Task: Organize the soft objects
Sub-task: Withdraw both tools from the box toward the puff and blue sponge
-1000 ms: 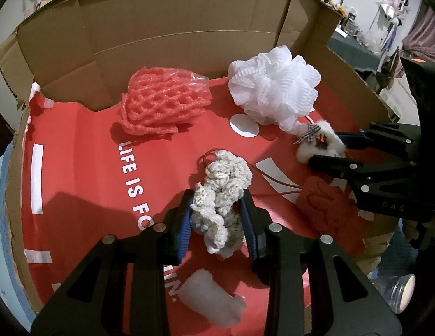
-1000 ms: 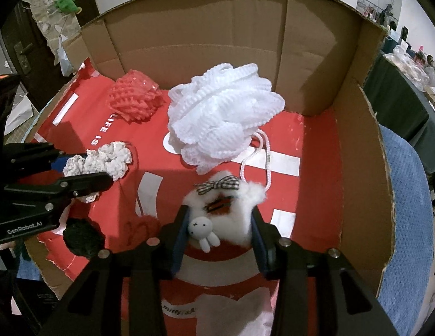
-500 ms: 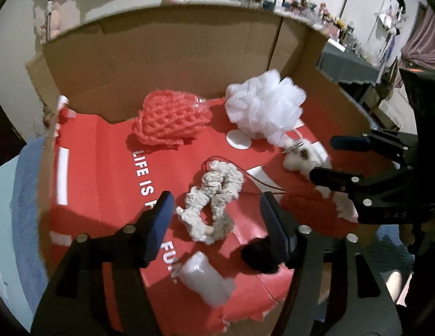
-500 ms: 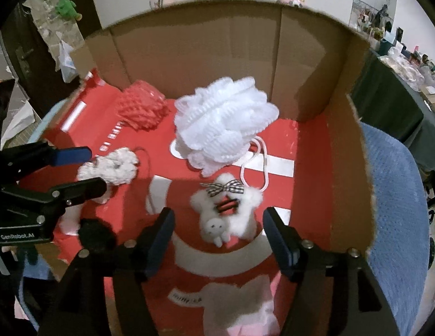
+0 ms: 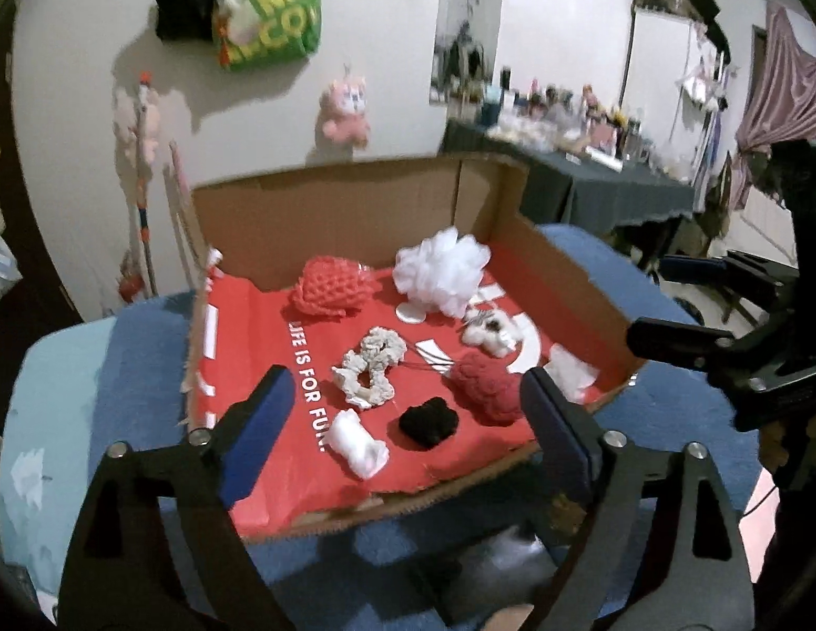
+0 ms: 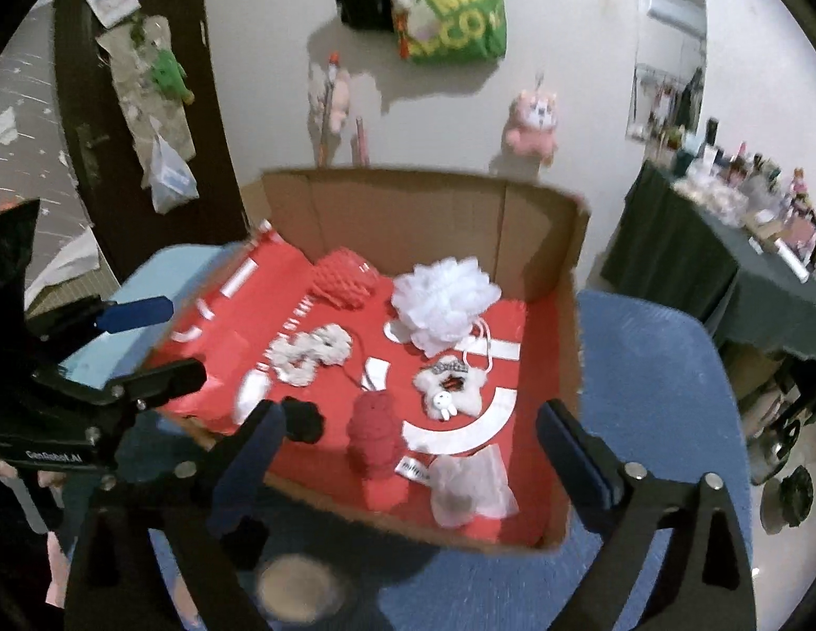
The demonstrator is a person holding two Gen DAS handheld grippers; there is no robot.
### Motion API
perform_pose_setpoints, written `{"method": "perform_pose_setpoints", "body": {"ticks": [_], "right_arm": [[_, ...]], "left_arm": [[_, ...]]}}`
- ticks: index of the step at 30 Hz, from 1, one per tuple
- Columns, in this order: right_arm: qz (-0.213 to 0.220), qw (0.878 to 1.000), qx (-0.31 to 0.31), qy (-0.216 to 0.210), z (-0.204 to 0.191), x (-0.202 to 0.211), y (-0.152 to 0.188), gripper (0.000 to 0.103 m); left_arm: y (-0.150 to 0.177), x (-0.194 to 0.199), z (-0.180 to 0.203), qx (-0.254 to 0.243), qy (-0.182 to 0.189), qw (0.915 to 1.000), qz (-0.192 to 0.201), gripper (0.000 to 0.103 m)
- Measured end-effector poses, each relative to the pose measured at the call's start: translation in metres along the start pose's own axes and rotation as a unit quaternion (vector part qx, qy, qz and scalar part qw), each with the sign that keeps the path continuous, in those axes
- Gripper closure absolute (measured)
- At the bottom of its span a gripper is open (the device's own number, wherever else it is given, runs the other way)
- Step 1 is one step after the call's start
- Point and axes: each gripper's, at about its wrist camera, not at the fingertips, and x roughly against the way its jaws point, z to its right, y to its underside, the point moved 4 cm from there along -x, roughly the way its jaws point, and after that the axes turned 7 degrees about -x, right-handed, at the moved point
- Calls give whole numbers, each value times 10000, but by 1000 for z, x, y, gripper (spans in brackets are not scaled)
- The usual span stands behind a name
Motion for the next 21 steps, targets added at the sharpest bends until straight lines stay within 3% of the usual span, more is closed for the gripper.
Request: {"method": "perform_pose_setpoints", "body": {"ticks": [12, 21], "right_arm": [[1069, 9942, 113, 35, -32, 106, 55, 0], [1356, 9900, -79, 388, -38, 125, 109, 0]], "left_arm": [[47, 84, 36, 148, -273, 9957, 870, 10], [90, 109, 63, 169, -300, 9933, 1102, 10]]}}
